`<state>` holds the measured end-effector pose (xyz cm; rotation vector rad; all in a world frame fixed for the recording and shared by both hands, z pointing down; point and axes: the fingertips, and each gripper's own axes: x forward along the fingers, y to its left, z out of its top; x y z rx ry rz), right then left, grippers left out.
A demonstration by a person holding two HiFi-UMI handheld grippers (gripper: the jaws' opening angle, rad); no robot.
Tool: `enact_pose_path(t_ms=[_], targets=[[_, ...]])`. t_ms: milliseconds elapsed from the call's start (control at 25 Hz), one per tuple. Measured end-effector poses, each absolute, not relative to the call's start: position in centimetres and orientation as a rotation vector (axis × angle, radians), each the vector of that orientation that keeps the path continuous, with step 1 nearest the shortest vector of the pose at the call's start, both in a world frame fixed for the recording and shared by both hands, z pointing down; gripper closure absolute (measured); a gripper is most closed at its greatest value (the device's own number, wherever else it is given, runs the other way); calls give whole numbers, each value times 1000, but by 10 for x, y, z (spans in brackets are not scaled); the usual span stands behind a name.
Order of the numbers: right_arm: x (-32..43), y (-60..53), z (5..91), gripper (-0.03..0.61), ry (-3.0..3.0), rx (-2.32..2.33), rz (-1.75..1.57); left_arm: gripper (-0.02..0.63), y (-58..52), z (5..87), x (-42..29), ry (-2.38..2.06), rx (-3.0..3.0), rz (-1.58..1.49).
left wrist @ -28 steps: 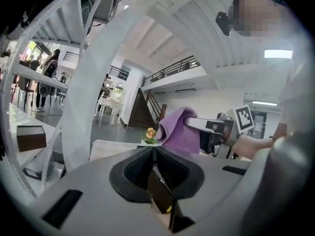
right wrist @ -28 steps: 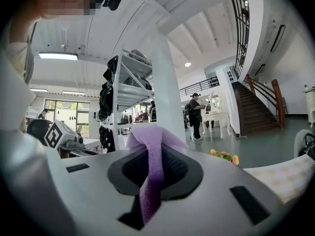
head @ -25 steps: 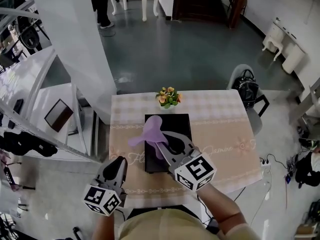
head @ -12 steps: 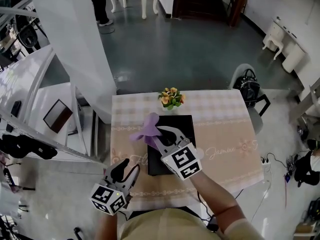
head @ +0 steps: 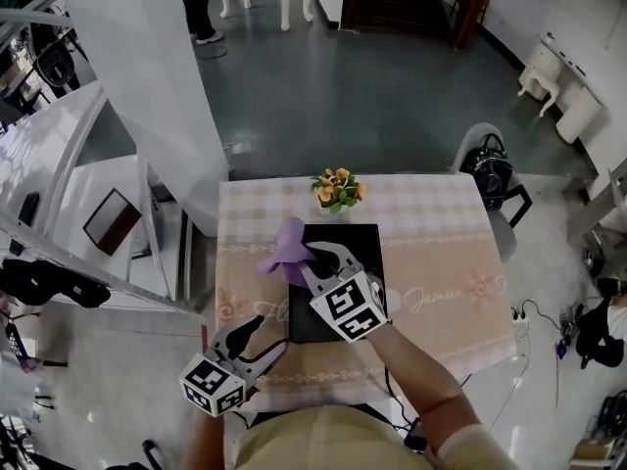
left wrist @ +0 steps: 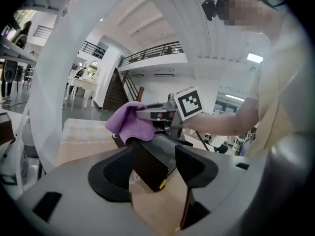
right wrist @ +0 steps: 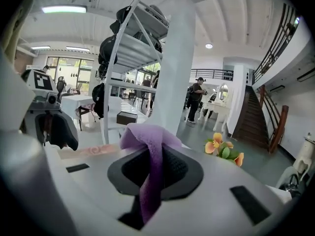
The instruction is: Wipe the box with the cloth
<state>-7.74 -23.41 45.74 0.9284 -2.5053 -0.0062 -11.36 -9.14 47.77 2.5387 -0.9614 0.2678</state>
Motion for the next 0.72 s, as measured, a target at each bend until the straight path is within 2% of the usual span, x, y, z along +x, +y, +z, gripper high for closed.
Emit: enact_pose_path(t_ms=[320,720], targets=[[-76,-238,471,522,-2445,915,-36,299,-78,496,-106,-871,2606,421],[-64,-246,489,522,-2290,881,-159,299,-78,518,-92,-824,2643,594]])
